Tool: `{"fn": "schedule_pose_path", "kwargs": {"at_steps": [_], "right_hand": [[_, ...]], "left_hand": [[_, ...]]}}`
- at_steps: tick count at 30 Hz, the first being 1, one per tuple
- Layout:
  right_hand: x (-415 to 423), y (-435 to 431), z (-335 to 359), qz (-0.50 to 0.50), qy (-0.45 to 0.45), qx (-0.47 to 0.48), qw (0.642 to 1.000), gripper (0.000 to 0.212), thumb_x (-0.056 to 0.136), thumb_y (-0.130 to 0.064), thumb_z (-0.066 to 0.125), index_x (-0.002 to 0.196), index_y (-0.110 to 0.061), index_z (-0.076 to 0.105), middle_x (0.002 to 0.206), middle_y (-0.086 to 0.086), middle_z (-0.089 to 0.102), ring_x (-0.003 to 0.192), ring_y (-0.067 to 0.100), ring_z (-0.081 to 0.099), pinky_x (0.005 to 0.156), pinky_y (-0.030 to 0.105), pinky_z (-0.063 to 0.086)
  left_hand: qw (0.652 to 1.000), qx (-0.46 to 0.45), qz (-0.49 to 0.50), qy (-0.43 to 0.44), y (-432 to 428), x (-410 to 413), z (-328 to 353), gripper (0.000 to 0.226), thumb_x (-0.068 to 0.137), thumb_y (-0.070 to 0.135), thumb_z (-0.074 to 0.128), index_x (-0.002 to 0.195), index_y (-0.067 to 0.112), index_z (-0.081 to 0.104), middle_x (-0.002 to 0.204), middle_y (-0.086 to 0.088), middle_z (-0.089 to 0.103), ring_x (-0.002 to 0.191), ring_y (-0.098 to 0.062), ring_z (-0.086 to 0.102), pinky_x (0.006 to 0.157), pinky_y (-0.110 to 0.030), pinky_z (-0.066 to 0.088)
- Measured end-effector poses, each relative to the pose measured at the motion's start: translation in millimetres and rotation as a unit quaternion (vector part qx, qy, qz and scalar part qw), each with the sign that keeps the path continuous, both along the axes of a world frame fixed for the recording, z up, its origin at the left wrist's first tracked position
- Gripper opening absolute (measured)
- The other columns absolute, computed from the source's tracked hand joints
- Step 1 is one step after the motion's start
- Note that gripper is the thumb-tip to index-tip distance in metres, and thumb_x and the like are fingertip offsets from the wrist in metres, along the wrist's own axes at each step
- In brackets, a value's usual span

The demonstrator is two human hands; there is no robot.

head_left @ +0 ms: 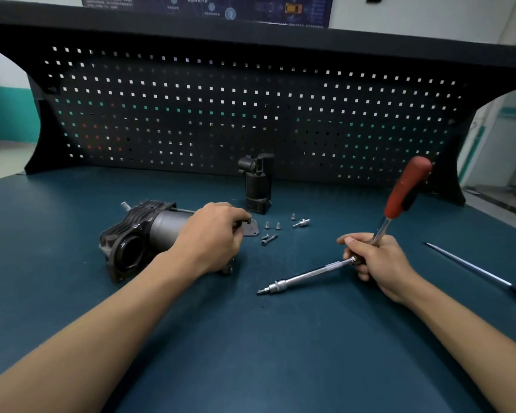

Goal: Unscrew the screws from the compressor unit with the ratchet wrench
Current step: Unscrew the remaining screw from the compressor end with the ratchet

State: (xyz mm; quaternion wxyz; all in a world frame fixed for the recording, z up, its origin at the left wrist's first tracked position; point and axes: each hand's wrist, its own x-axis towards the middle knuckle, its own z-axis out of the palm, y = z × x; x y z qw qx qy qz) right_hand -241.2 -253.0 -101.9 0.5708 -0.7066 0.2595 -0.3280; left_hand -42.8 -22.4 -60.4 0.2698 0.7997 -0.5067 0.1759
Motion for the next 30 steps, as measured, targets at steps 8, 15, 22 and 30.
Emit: {"fn": "schedule_pose_path", "kwargs": {"at_steps": [8, 15, 22, 30], "right_hand": [[0.7, 0.2, -0.5, 0.008, 0.002, 0.003, 1.0, 0.02, 0.101, -0.01, 0.055, 0.091, -0.006, 0.072, 0.058, 0.001, 0.059, 0.04, 0.009, 0.035, 0.035, 0.022, 0.03], [-0.8, -0.4, -1.6, 0.006, 0.002, 0.003, 1.0, 0.019, 0.1, -0.011, 0.055, 0.092, -0.005, 0.072, 0.059, 0.002, 0.059, 0.04, 0.009, 0.035, 0.036, 0.022, 0.03], [0.5, -1.1, -2.8, 0.006, 0.002, 0.003, 1.0, 0.019, 0.1, -0.012, 0.055, 0.091, -0.006, 0.072, 0.06, 0.002, 0.059, 0.041, 0.009, 0.036, 0.037, 0.022, 0.03], [4.8, 2.7, -1.2, 0.011, 0.003, 0.01, 1.0, 0.021, 0.1, -0.011, 0.056, 0.088, -0.007, 0.072, 0.06, 0.002, 0.06, 0.041, 0.01, 0.038, 0.038, 0.022, 0.03]], "left_hand": [[0.999, 0.029, 0.035, 0.003, 0.1, 2.9, -2.4, 0.053, 0.087, 0.024, 0.059, 0.14, 0.025, 0.053, 0.145, -0.001, 0.049, 0.131, -0.025, 0.042, 0.108, -0.042, 0.038], [0.998, 0.065, 0.011, -0.013, -0.5, 1.7, 2.1, 0.042, 0.09, 0.02, 0.056, 0.128, 0.035, 0.064, 0.159, 0.004, 0.031, 0.143, -0.022, 0.024, 0.114, -0.043, 0.024], [0.998, 0.052, -0.011, -0.013, 1.3, 0.3, 3.9, 0.039, 0.089, 0.015, 0.058, 0.124, 0.031, 0.068, 0.147, 0.005, 0.049, 0.135, -0.022, 0.037, 0.111, -0.038, 0.031], [0.978, 0.15, 0.102, -0.098, -30.8, -17.6, 29.5, 0.017, 0.09, 0.023, 0.061, 0.102, 0.028, 0.071, 0.099, -0.006, 0.065, 0.09, -0.032, 0.06, 0.068, -0.031, 0.033]]}}
